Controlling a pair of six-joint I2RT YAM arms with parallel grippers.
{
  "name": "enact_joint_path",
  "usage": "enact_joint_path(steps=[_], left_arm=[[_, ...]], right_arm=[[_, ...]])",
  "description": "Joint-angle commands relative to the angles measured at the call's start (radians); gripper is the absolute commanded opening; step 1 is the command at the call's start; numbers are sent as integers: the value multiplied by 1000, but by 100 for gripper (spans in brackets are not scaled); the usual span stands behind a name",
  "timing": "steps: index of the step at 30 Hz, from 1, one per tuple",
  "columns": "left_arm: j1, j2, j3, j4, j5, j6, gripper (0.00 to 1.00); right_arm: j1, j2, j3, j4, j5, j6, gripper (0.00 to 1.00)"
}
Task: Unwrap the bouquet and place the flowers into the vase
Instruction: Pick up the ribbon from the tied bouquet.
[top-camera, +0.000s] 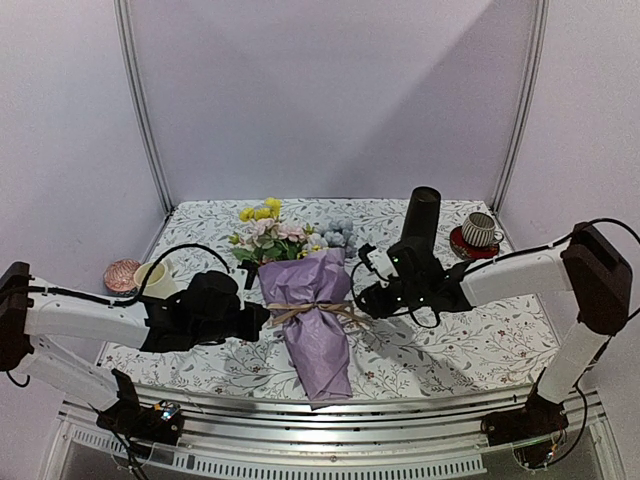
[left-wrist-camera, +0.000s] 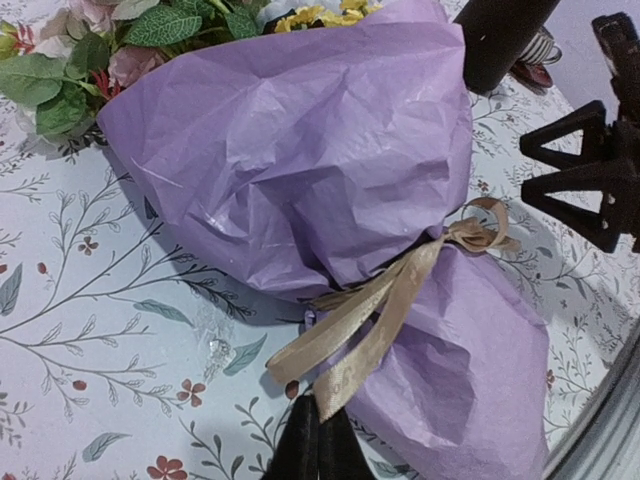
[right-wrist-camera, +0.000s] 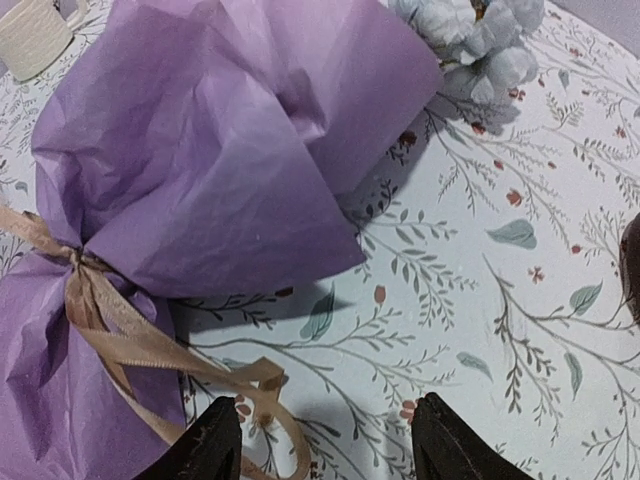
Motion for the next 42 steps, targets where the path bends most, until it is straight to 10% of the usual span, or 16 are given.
enact_joint_path(steps=[1,42], left_arm=[[5,-16,9,-4,-7,10,0],[6,-21,4,0,-7,12,0]], right_arm=[[18,51,35,17,70,-71,60],[64,167,84,122,-4,-128,41]])
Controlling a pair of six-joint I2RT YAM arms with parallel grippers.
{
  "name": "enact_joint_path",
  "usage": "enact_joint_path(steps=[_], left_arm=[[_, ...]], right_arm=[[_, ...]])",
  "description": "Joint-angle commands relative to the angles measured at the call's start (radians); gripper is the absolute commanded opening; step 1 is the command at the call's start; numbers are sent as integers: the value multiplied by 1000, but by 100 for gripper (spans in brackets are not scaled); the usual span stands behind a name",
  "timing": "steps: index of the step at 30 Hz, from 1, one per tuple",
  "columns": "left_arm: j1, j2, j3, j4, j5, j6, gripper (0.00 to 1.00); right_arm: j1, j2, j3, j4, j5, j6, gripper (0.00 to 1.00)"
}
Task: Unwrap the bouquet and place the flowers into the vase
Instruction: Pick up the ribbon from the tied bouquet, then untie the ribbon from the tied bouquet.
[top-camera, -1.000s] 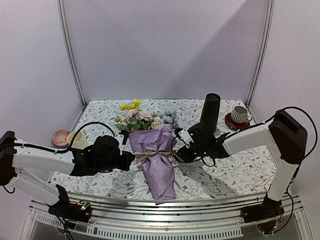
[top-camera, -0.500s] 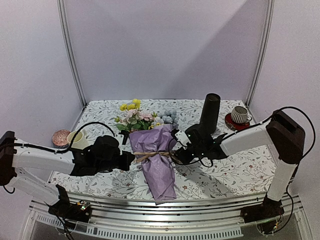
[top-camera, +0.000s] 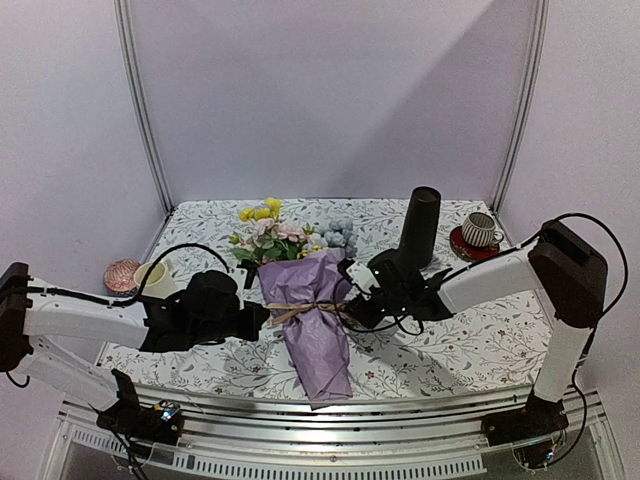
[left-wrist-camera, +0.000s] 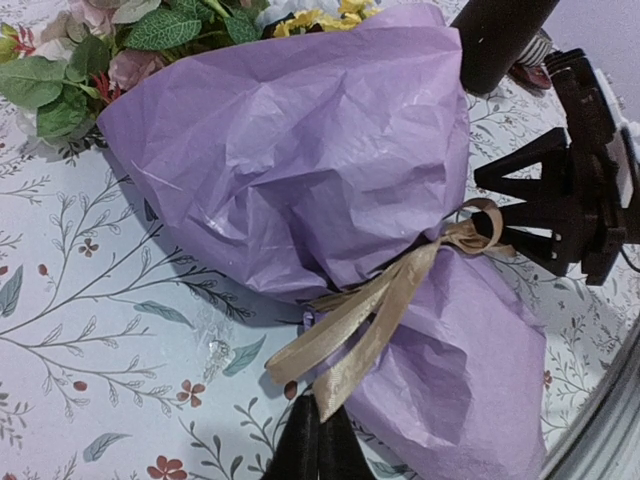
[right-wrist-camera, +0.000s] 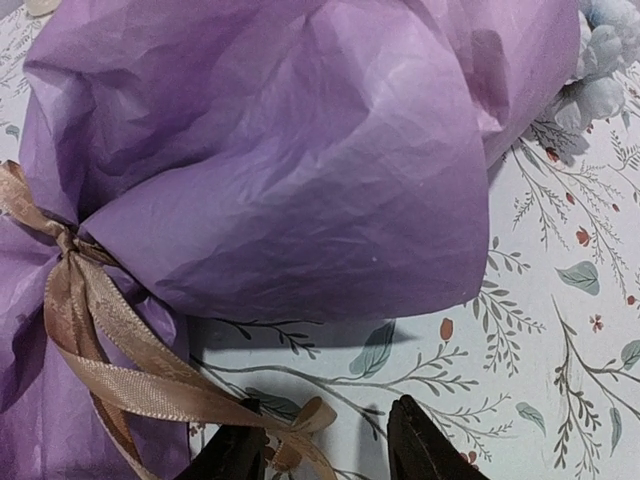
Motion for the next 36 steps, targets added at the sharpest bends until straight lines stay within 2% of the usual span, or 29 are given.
enact_joint_path(steps=[1,3,6,13,17,24,36], left_arm=[[6,-14,5,2,-7,14,0],[5,-15,11,0,-4,16,0],[4,-11,28,-17,1,26,0],[6,-11,44,-31,-4,39,0],[5,-13,45,-35,-2,39,0],[4,-36,53,-56,0,46,0],[4,-36,174,-132,5,137,0]], right_arm=[[6,19,25,44,-30,-3,39],[6,15,19,63,-51,3,33],[5,8,6,101,-76,13,31],[6,22,5,139,-72,19,20],[5,29,3,149,-26,62,5],[6,-60,-54,182,48,85,3],[6,-180,-22,96,5,97,3]])
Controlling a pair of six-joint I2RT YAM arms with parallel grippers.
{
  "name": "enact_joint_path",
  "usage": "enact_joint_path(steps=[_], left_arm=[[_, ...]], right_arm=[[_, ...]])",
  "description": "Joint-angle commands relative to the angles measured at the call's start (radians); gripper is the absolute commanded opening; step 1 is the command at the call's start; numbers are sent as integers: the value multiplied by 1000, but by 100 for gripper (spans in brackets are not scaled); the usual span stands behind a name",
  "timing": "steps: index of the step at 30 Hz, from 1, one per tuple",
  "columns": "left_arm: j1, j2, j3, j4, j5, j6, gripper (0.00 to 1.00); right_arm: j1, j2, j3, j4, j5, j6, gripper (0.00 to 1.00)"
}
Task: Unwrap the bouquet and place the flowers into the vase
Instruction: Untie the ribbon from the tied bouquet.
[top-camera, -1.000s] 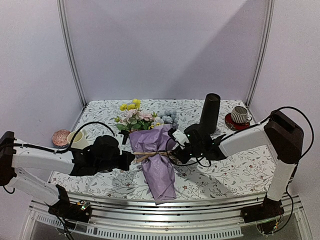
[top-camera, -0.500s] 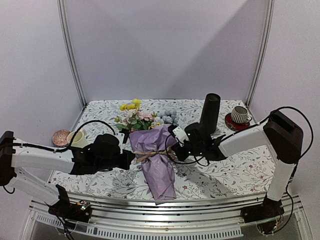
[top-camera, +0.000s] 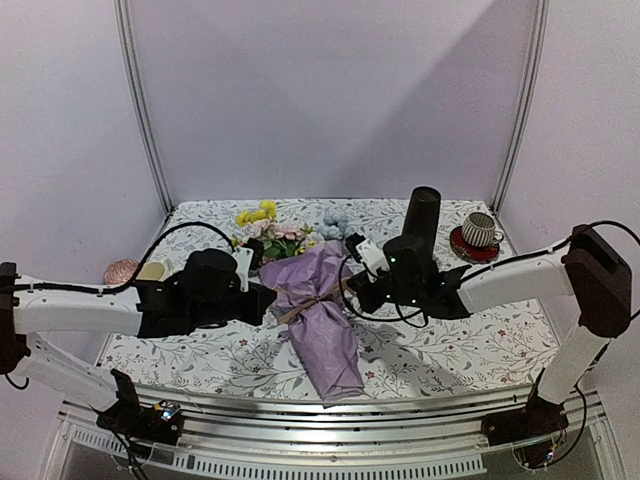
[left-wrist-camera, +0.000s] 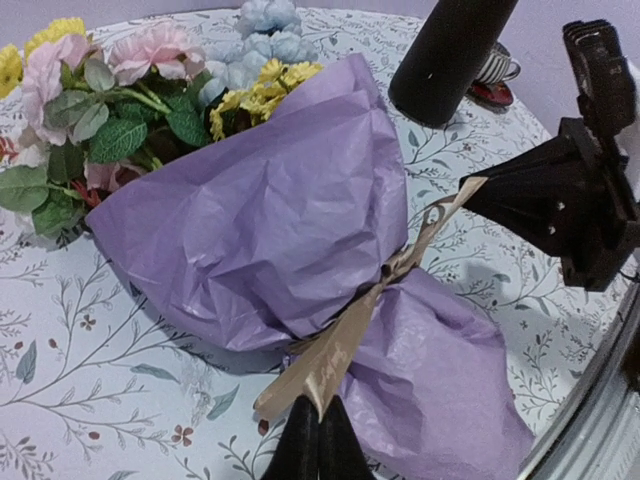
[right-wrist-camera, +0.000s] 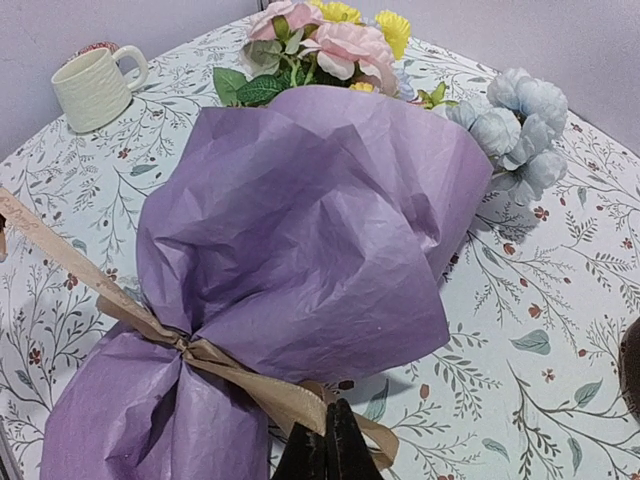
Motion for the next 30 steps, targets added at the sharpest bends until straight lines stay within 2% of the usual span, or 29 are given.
enact_joint_path(steps=[1,8,12,20,30], left_arm=[[4,-7,64,-53,-17,54,0],[4,-17,130,-106,-48,88,0],[4,-34,137,-123,-65,93,0],[3,-76,123,-138,-81,83,0],[6,-124,62,-133,-129,14,0]], right_arm=[[1,-39,43,-52,-9,17,3],[1,-78,76,-103,-31,20,3],[0,-99,76,-123,24,35,3],[1,-113,74,-153,51,68,3],[1,-99,69,-192,166,133,3]])
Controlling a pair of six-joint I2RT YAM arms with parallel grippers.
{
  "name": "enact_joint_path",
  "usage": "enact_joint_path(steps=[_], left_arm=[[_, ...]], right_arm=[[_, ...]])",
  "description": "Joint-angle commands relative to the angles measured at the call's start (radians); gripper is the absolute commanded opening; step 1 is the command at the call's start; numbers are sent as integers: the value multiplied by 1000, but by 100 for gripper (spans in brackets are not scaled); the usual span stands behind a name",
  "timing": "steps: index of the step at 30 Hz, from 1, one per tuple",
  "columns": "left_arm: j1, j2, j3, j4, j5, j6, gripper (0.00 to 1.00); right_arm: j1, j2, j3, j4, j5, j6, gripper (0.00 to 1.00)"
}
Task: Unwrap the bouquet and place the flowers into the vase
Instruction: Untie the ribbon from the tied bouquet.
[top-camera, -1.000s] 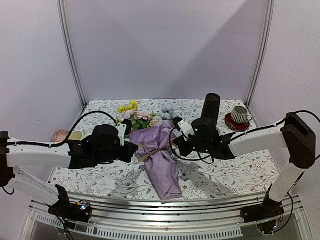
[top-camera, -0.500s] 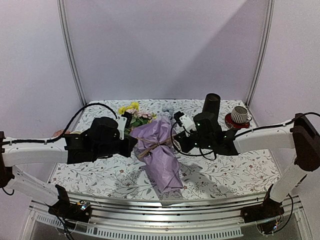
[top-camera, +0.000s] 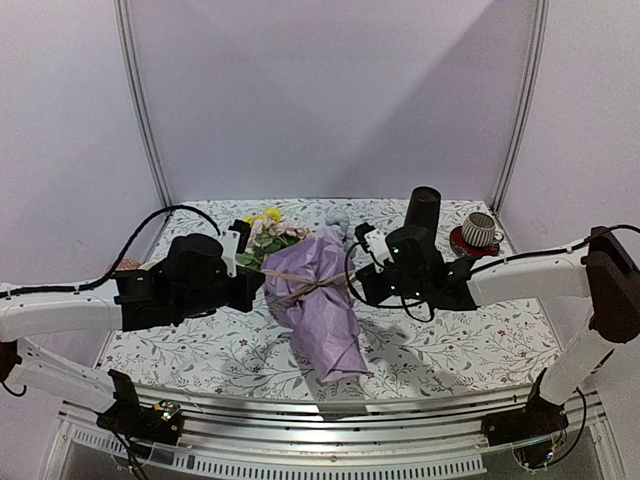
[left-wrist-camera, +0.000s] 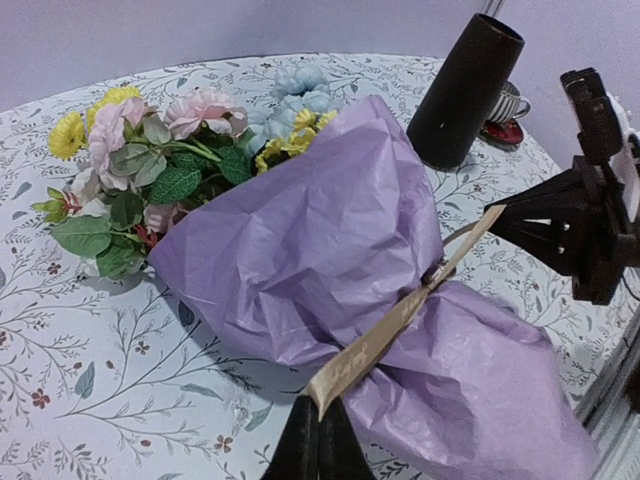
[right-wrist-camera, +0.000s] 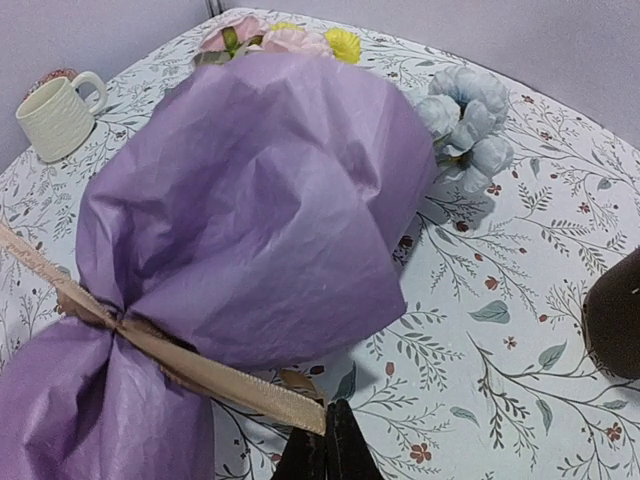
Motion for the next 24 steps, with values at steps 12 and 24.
enact_joint_path(steps=[12,24], left_arm=[[8,-32,-49,-32,-78,-64,0],[13,-104,-45,-78,-117,-54,0]], right_arm=[[-1,-19,5,-41,104,68,3],[-2,-83,18,-64,107,52,2]])
